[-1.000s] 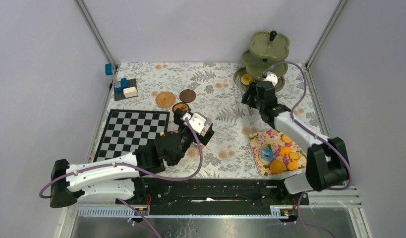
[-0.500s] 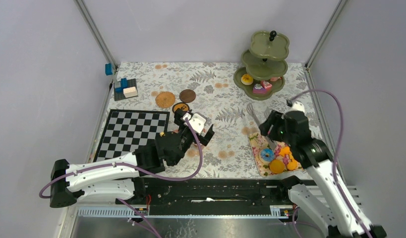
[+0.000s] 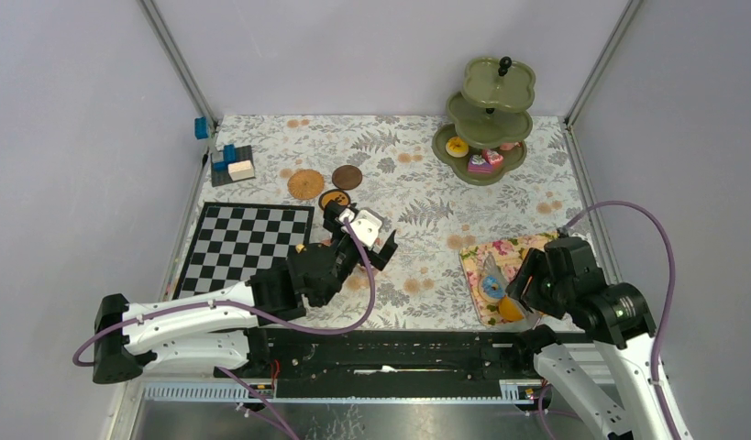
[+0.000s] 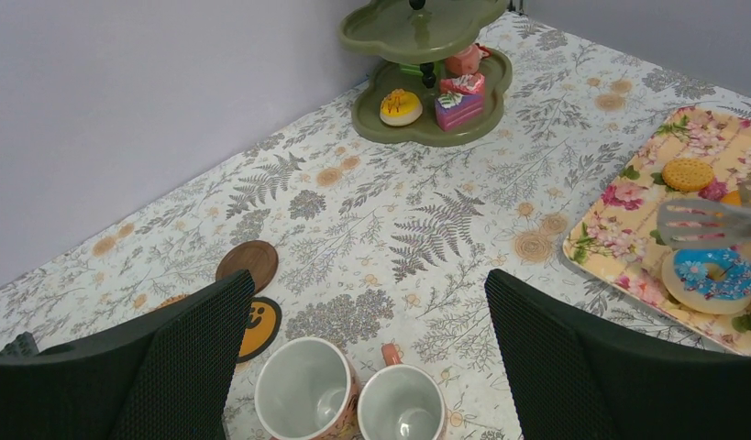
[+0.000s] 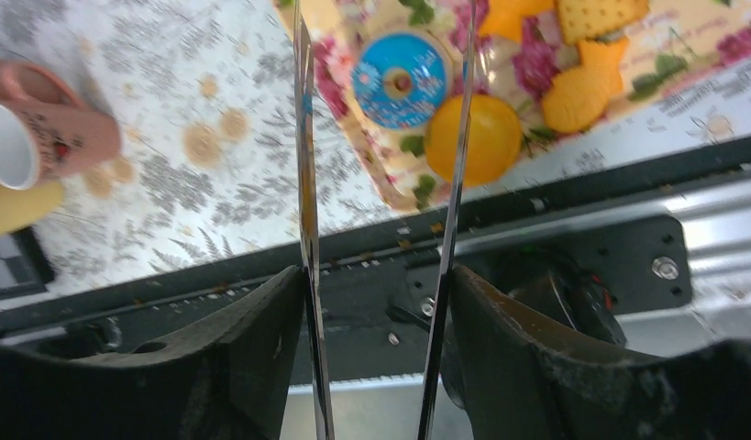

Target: Serve the afternoon tea

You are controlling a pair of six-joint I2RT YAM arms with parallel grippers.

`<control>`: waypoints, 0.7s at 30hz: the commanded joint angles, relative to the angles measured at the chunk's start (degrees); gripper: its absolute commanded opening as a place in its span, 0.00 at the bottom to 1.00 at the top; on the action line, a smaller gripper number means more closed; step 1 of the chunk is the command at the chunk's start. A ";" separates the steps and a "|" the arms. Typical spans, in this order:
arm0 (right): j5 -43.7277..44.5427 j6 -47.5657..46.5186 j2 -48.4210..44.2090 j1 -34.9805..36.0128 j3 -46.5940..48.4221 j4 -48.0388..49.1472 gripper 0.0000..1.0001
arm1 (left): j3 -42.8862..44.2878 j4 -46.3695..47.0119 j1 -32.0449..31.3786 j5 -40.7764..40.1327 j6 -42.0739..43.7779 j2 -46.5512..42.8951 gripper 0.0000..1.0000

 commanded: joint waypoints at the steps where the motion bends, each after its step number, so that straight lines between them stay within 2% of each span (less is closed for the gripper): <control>1: 0.28 -3.46 4.57 0.28 3.08 -6.07 0.65 | 2.27 1.35 0.09 0.98 -0.66 1.20 0.99; 7: -2.39 -7.85 9.47 0.29 3.88 -5.82 0.65 | 2.62 1.18 0.09 1.64 -0.71 1.32 0.99; 16: -8.65 -10.47 10.77 0.25 0.96 -0.21 0.64 | 2.46 1.14 0.09 1.75 -0.97 1.49 0.99; 21: -7.43 -11.61 11.23 0.27 0.78 -2.03 0.64 | 2.62 0.90 0.09 1.90 -1.15 1.22 0.99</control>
